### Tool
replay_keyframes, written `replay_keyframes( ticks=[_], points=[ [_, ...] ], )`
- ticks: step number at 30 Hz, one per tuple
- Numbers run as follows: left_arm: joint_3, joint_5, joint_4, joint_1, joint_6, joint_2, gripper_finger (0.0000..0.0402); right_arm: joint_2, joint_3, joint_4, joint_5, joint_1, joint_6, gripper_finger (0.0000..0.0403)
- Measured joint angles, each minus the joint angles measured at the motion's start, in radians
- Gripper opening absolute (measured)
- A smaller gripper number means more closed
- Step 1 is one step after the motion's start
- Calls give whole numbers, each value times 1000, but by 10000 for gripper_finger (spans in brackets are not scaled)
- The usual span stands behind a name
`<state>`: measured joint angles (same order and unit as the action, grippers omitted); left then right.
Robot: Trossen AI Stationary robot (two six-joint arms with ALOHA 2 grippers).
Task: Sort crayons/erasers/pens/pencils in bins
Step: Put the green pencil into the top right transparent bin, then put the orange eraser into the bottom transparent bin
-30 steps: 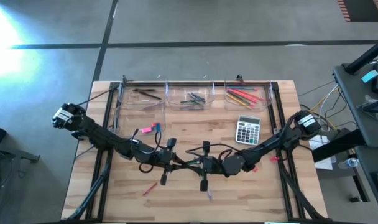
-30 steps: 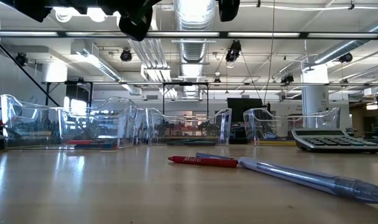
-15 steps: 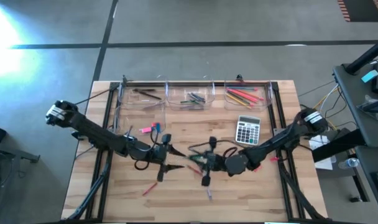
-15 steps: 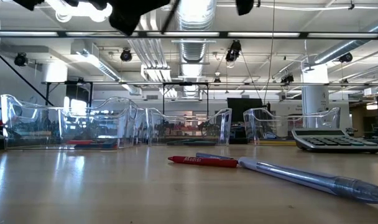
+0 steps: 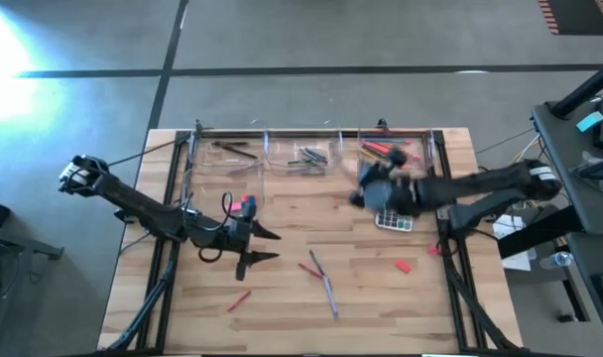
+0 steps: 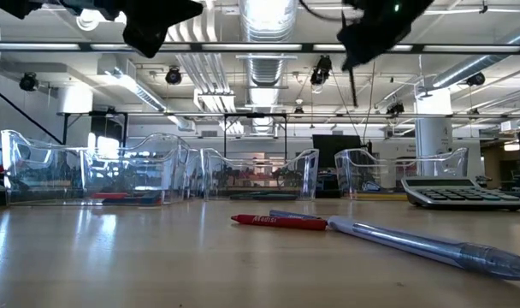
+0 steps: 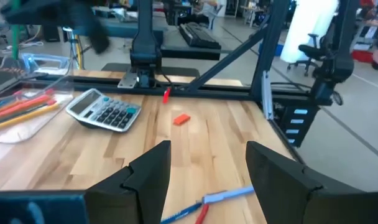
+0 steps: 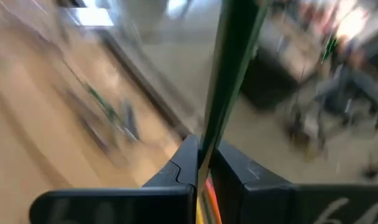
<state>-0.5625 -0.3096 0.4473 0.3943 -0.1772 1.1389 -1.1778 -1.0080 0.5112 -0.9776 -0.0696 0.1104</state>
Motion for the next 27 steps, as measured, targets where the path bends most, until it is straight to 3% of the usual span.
replay_keyframes(
  ticks=[4,8,11,15,22,27],
  points=[
    [-6,-7,22,-1,0,36,195,34,0,121,203,277,-23,18],
    [-13,-7,21,-1,0,70,195,21,0,182,254,482,-112,18],
    [-15,-7,21,-2,0,91,195,-7,1,201,298,575,-159,19],
    [-15,-12,22,-3,3,104,195,-47,1,198,331,637,-201,35],
    [-15,-14,23,-8,9,103,195,-131,1,260,330,651,-286,52],
    [-15,-14,23,-8,9,103,195,-183,1,353,229,651,-271,55]
  ],
)
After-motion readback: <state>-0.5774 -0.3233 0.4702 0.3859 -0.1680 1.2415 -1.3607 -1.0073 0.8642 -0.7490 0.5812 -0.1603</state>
